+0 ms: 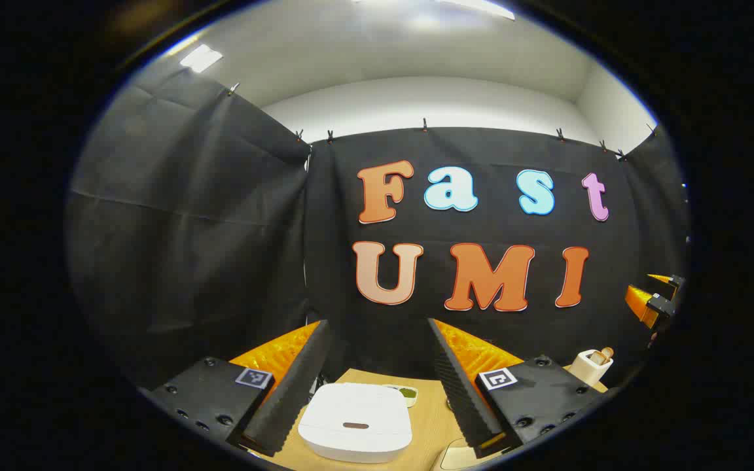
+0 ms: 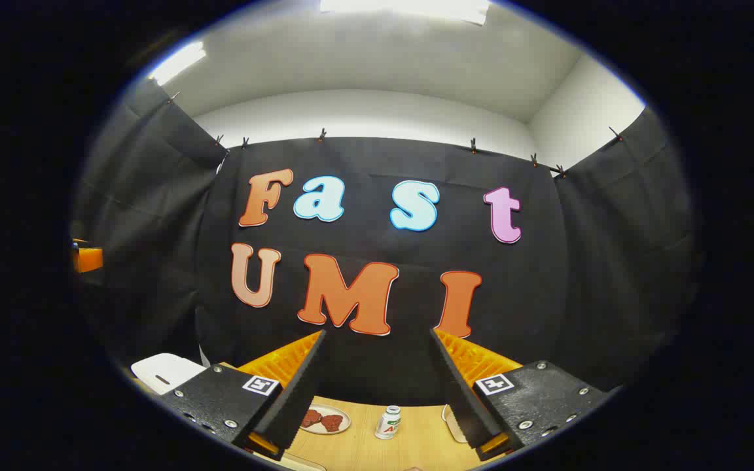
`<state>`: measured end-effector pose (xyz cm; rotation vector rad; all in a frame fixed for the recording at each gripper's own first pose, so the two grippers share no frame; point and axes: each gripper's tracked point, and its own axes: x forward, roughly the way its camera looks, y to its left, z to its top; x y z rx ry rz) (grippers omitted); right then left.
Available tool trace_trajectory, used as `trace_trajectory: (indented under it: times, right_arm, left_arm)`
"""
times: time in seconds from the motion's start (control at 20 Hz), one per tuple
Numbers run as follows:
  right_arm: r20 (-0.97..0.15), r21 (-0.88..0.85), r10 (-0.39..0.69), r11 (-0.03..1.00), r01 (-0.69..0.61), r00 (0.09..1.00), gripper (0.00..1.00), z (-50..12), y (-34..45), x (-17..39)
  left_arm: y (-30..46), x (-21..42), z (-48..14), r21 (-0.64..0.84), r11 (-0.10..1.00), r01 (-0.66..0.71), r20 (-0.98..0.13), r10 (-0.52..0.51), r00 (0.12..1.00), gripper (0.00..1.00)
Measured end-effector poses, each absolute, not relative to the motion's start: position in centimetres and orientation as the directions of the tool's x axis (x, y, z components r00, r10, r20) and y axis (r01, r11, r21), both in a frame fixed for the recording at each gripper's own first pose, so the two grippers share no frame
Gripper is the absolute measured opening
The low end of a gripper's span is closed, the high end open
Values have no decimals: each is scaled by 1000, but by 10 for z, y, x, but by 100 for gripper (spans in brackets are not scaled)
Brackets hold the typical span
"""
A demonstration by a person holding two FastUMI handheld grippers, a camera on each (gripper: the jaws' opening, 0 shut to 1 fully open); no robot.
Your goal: Close the left gripper, press the button to open the rice cooker; take a wooden spoon from the chopstick holder with the right hand, scoop a spoonful of rice and pour it into the rice cooker, then put the wooden spoon back into the chopstick holder.
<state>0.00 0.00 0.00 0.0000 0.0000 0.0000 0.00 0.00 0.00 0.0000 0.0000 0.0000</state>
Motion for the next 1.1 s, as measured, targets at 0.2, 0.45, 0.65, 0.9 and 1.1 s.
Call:
trace_trajectory:
  times: [0.2,0.45,0.65,0.9,1.1]
  right_arm:
    - [-18,8,18,1000,-18,1000,94,-7,7,1]
    - [-35,13,23,1000,-23,999,94,-1,11,-1]
    - [-51,-21,-13,1000,12,999,94,-10,1,-2]
    - [-88,-11,-42,999,42,995,94,-25,-8,0]
    - [-105,-15,-52,999,50,993,94,-36,-11,2]
  left_arm:
    - [3,0,1,2,1000,-13,7,13,1000,100]
    - [-16,12,-3,4,999,35,-3,-35,999,100]
    - [-37,25,-14,-5,995,96,-24,-96,995,100]
    - [-56,37,-29,10,990,142,-56,-141,988,100]
    - [-63,46,-34,12,987,159,-58,-159,986,100]
